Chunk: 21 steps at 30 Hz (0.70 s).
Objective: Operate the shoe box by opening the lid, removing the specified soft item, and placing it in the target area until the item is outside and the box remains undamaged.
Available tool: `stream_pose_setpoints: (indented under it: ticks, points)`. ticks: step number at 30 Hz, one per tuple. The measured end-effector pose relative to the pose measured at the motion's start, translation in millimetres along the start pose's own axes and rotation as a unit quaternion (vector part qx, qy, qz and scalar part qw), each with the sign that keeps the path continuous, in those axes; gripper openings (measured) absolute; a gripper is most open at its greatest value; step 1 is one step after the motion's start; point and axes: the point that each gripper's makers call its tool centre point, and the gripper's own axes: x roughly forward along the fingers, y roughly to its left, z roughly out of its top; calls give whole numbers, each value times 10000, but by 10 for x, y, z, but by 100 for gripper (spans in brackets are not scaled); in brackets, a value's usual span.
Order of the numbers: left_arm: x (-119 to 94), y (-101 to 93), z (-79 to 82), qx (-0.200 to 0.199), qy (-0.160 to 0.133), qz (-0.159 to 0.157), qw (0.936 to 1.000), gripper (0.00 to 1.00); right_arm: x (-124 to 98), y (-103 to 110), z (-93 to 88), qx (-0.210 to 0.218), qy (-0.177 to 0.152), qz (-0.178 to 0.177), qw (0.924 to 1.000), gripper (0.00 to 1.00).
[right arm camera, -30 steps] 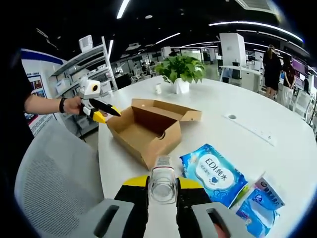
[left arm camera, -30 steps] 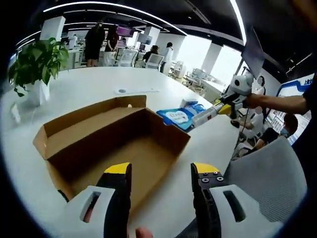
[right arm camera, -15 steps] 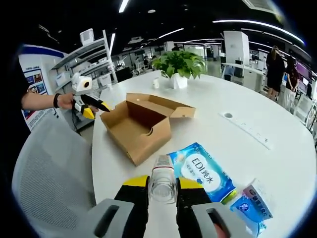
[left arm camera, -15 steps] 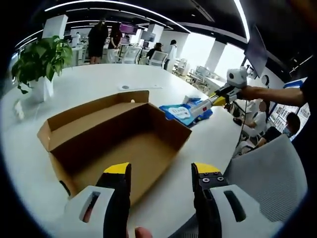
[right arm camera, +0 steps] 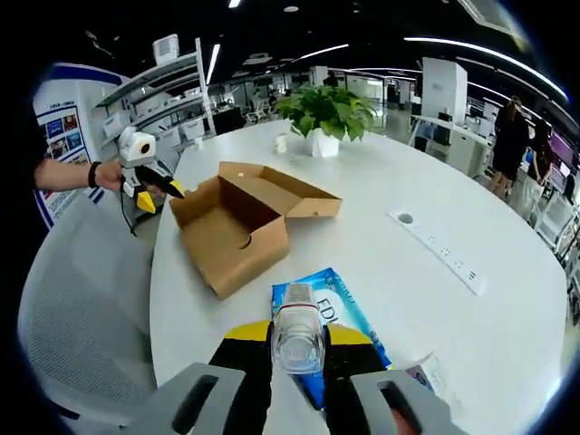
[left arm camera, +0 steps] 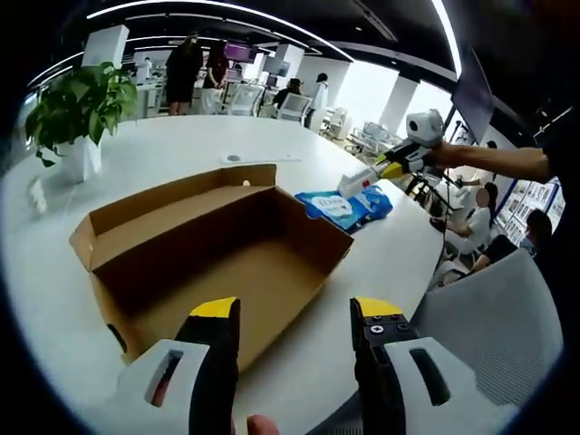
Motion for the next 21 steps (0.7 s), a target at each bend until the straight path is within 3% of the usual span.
stream_pose_setpoints:
  ticks: [21]
  points:
    - [-30, -23, -47, -77, -39, 41, 10000, 50, 81, -353, 37, -501, 509, -37, 9974, 16]
